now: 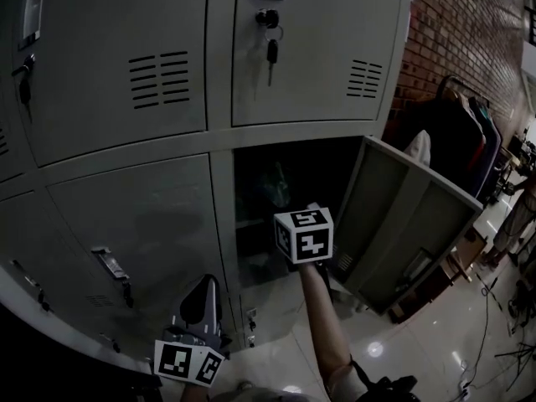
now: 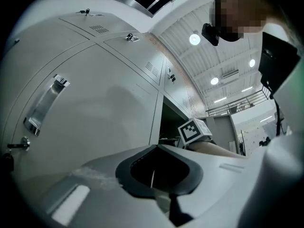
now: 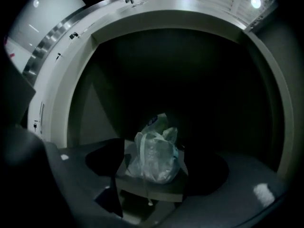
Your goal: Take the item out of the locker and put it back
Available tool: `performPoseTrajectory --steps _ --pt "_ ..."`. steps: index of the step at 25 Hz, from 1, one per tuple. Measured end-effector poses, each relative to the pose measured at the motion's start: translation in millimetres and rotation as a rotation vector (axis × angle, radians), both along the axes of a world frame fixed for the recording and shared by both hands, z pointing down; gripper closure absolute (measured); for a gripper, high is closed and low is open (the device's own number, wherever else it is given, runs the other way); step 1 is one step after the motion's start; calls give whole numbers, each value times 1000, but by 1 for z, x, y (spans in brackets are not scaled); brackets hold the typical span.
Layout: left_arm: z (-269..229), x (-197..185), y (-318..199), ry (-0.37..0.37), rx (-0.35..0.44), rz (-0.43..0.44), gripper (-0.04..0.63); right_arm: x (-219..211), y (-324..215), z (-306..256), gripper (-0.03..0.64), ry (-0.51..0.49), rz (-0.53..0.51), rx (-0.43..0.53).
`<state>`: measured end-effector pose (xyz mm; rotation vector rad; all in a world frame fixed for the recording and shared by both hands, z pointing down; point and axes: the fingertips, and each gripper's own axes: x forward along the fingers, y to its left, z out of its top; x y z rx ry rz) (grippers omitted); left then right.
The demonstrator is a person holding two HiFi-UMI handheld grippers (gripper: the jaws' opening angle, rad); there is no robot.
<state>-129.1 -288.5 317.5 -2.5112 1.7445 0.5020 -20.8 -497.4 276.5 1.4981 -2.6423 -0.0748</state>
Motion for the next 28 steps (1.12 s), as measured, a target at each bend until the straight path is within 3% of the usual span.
performPoseTrajectory --steps 1,2,3,13,21,24,28 --pt "1 -1 -2 0 -2 -2 591 -3 -1 -1 227 16 -16 7" --pt "1 -2 -3 -1 -3 -4 591 -6 1 -1 309 26 -39 16" --pt "1 -4 -3 0 -3 -6 591 -8 4 -2 597 26 -61 28" --pt "-3 -10 -14 11 4 2 591 18 18 -17 607 -67 -14 105" --pt "-16 1 -12 0 5 47 591 63 135 -61 607 -309 -55 322" --pt "-18 6 -7 8 4 56 591 69 174 -43 607 -349 -75 305" --pt "-15 17 -1 8 -5 72 591 74 206 2 607 -284 -62 265"
